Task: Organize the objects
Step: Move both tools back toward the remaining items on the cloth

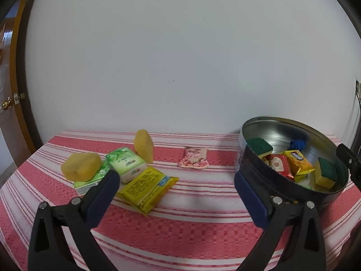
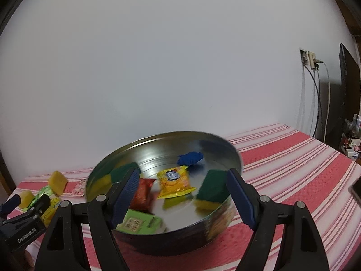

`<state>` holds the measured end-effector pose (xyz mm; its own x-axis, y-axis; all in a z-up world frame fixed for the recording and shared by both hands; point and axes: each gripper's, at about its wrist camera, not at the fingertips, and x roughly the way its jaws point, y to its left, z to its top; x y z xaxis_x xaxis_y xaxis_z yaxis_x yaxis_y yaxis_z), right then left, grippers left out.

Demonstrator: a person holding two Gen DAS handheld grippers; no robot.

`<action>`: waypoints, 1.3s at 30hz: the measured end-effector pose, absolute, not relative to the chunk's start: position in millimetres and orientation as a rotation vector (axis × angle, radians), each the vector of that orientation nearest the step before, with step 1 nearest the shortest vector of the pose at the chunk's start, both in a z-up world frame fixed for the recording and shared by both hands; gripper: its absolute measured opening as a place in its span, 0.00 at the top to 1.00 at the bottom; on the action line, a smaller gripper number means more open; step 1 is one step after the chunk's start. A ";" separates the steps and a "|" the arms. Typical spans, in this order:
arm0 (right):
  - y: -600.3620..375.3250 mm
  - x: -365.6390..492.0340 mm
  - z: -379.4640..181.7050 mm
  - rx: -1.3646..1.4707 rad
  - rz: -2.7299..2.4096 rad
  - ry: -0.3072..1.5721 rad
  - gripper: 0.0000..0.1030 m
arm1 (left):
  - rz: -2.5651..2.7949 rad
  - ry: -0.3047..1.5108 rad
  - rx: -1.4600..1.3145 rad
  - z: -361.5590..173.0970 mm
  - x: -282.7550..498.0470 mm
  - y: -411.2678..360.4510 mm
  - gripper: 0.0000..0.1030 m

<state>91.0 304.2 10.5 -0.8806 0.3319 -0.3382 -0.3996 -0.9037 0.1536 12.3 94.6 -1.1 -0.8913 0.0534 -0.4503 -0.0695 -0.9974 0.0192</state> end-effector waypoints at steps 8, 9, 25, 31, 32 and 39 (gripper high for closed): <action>269.3 87.7 8.3 -0.451 2.754 0.271 0.22 | 3.015 0.030 -0.730 -2.0 11.9 64.1 0.00; 265.1 86.4 7.9 -0.458 2.761 0.273 0.22 | 3.018 0.028 -0.731 -2.0 11.7 60.5 0.00; 178.0 47.5 -4.2 -0.663 2.881 0.250 0.22 | 3.098 -0.101 -0.889 -9.3 -11.4 -45.1 0.00; 145.4 17.5 -13.3 -0.814 2.927 0.230 0.22 | 3.128 -0.123 -0.937 -13.7 -21.5 -73.9 0.00; 139.0 11.3 -15.3 -0.848 2.932 0.227 0.22 | 3.135 -0.117 -0.938 -13.8 -22.9 -77.3 0.00; 104.1 -26.3 -31.1 -1.057 2.925 0.281 0.22 | 3.140 -0.139 -0.946 -14.1 -33.2 -92.6 0.00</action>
